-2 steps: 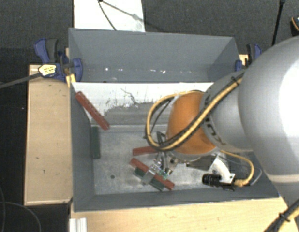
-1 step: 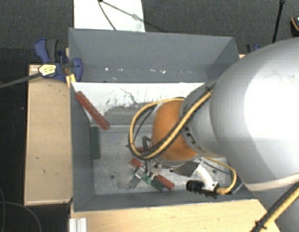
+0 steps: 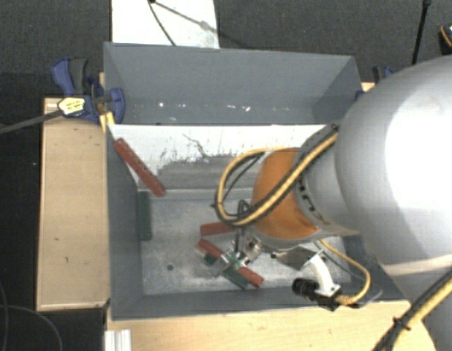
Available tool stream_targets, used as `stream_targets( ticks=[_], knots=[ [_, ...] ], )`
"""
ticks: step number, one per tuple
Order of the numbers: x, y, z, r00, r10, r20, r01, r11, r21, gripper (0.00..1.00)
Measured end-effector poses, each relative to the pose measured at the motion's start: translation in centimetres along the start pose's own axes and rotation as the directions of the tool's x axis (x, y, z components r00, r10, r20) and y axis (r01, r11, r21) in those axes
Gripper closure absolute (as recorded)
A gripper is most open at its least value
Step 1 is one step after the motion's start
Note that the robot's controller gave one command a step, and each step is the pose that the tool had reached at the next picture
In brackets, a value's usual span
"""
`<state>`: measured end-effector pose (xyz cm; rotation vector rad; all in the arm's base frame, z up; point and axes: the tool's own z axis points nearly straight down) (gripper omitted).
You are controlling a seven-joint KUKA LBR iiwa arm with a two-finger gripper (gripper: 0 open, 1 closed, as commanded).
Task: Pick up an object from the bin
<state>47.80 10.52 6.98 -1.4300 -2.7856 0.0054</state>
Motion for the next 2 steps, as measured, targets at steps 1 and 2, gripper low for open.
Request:
stream_targets(
  ticks=[1, 2],
  knots=[
    [0.1, 0.1, 0.0, 1.0, 0.001, 0.0, -0.001, 1.0, -0.001, 1.0],
    [0.0, 0.2, -8.1, 1.0, -0.003, 0.01, 0.004, 1.0, -0.014, 1.0]
  ],
)
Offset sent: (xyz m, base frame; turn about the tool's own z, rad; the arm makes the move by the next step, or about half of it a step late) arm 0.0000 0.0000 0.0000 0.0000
